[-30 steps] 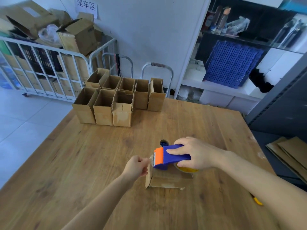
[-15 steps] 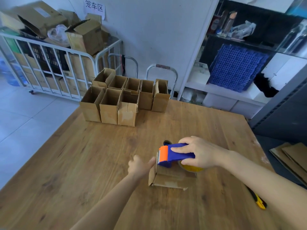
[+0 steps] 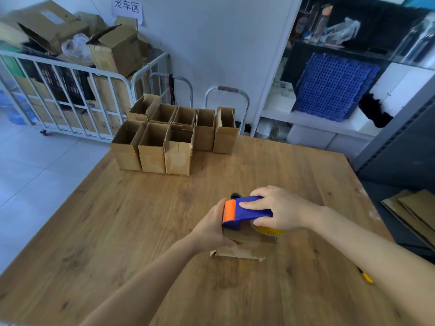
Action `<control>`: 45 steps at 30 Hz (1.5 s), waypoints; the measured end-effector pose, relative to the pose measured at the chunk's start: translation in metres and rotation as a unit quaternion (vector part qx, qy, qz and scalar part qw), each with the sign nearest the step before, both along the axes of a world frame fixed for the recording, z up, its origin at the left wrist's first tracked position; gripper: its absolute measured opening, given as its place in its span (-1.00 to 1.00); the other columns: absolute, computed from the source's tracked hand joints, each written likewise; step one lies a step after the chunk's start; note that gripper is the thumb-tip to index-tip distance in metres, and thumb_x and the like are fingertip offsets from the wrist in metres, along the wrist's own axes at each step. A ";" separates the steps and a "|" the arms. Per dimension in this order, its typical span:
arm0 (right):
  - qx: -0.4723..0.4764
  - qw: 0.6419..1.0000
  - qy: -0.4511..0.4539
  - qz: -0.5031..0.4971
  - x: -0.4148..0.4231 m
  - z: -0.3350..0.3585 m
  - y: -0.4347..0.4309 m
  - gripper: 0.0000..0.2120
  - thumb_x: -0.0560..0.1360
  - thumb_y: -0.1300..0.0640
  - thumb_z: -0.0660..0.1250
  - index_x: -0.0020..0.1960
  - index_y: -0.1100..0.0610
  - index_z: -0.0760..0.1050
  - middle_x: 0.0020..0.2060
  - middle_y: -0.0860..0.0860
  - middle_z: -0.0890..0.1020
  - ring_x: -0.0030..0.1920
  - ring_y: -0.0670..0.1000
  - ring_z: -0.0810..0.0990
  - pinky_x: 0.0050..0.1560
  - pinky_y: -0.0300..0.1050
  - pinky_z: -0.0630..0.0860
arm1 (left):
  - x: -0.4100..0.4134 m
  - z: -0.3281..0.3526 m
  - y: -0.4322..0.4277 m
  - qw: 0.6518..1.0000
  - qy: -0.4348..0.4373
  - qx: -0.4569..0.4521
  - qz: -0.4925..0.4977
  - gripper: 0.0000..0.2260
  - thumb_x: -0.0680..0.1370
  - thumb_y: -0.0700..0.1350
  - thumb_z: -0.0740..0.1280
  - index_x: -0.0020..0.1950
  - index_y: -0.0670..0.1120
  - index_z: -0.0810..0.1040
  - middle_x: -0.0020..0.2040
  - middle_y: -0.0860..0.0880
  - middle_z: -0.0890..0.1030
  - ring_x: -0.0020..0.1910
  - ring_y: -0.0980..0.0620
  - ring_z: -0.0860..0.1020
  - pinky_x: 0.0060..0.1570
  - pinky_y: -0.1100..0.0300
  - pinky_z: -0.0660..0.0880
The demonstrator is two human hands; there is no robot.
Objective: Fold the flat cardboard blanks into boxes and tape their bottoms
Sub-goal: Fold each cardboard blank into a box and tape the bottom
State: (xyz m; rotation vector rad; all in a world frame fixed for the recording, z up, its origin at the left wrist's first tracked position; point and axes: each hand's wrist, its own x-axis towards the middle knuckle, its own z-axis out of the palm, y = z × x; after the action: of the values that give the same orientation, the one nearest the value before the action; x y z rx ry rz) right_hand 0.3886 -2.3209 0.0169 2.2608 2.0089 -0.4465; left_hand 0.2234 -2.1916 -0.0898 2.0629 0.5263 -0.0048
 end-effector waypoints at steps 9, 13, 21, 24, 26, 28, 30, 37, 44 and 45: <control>-0.006 0.996 0.055 -0.070 0.021 0.011 -0.047 -0.51 0.47 -0.07 0.34 0.39 -0.17 0.38 0.16 -0.07 0.45 0.04 -0.07 0.44 0.06 -0.10 0.45 | -0.003 0.011 0.029 0.991 0.011 0.116 -0.062 -0.15 0.18 0.02 0.62 0.35 0.02 0.26 0.17 0.12 0.40 0.13 0.16 0.43 0.15 0.31 0.41; -0.008 0.992 0.072 -0.103 0.028 -0.005 -0.076 -0.49 0.47 -0.08 0.34 0.41 -0.19 0.35 0.26 -0.11 0.39 0.12 -0.09 0.44 0.12 -0.16 0.42 | 0.003 0.012 0.027 0.988 0.020 0.118 -0.095 -0.17 0.20 -0.01 0.62 0.35 0.03 0.25 0.16 0.13 0.39 0.14 0.15 0.42 0.19 0.27 0.42; 0.042 0.987 0.095 -0.124 0.027 -0.021 -0.083 -0.49 0.49 -0.04 0.34 0.43 -0.15 0.34 0.29 -0.07 0.39 0.19 -0.08 0.40 0.18 -0.20 0.36 | 0.025 0.030 0.010 0.911 0.058 0.364 -0.183 0.00 0.34 0.11 0.51 0.57 -0.10 -0.04 0.55 0.00 0.08 0.54 -0.02 0.06 0.49 0.13 0.07; 0.052 0.986 0.099 -0.122 0.027 -0.024 -0.085 -0.49 0.49 -0.05 0.34 0.42 -0.15 0.35 0.29 -0.08 0.38 0.19 -0.09 0.40 0.16 -0.25 0.33 | 0.034 0.024 -0.014 0.877 0.058 0.421 -0.224 0.11 0.36 0.32 0.40 0.56 -0.11 -0.27 0.57 -0.03 -0.21 0.54 0.03 -0.24 0.51 0.08 -0.19; 0.053 0.984 0.114 -0.127 0.025 -0.027 -0.088 -0.47 0.48 -0.05 0.35 0.43 -0.16 0.33 0.29 -0.10 0.38 0.17 -0.11 0.40 0.15 -0.25 0.34 | 0.035 0.016 -0.019 0.865 0.060 0.442 -0.228 0.07 0.40 0.39 0.29 0.55 -0.11 -0.30 0.57 -0.05 -0.24 0.51 0.03 -0.30 0.48 0.09 -0.27; 0.050 0.980 0.133 -0.138 0.025 -0.029 -0.093 -0.45 0.48 -0.03 0.36 0.43 -0.18 0.31 0.27 -0.11 0.37 0.15 -0.12 0.40 0.12 -0.28 0.34 | 0.034 0.014 -0.018 0.857 0.053 0.455 -0.237 0.03 0.43 0.40 0.23 0.55 -0.12 -0.31 0.57 -0.05 -0.24 0.48 0.06 -0.33 0.43 0.12 -0.33; 0.045 0.980 0.134 -0.139 0.029 -0.028 -0.103 -0.44 0.48 -0.01 0.36 0.43 -0.18 0.31 0.25 -0.11 0.37 0.12 -0.14 0.39 0.05 -0.34 0.30 | 0.032 0.016 -0.015 0.851 0.061 0.459 -0.249 0.01 0.45 0.40 0.20 0.55 -0.12 -0.32 0.56 -0.05 -0.25 0.48 0.06 -0.32 0.40 0.13 -0.35; 0.053 0.972 0.141 -0.181 0.048 -0.035 -0.165 -0.42 0.46 -0.04 0.39 0.42 -0.23 0.29 0.22 -0.14 0.39 0.11 -0.17 0.44 0.05 -0.41 0.36 | 0.037 0.018 -0.018 0.833 0.085 0.473 -0.273 0.07 0.26 0.59 -0.25 0.52 -0.12 -0.38 0.54 -0.06 -0.30 0.50 0.00 -0.34 0.42 0.11 -0.34; 0.083 0.965 0.176 -0.173 0.044 -0.046 -0.189 -0.40 0.44 -0.03 0.41 0.41 -0.28 0.29 0.23 -0.17 0.39 0.15 -0.15 0.45 0.11 -0.31 0.40 | 0.037 0.016 -0.016 0.820 0.100 0.478 -0.299 0.10 0.19 0.58 -0.34 0.52 -0.10 -0.37 0.55 -0.03 -0.28 0.48 0.02 -0.35 0.35 0.14 -0.42; 0.084 0.965 0.177 -0.177 0.044 -0.046 -0.194 -0.40 0.44 -0.01 0.42 0.41 -0.27 0.29 0.23 -0.16 0.39 0.14 -0.17 0.45 0.09 -0.39 0.37 | 0.038 0.015 -0.016 0.819 0.102 0.476 -0.303 0.09 0.19 0.59 -0.33 0.53 -0.09 -0.36 0.56 -0.03 -0.25 0.48 0.03 -0.35 0.35 0.13 -0.42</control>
State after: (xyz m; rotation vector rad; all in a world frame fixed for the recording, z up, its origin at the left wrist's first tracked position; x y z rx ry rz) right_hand 0.4329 -2.5144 -0.0292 2.8357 1.8373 -0.7889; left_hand 0.2610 -2.2079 -0.0746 3.1691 -0.0949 -0.4226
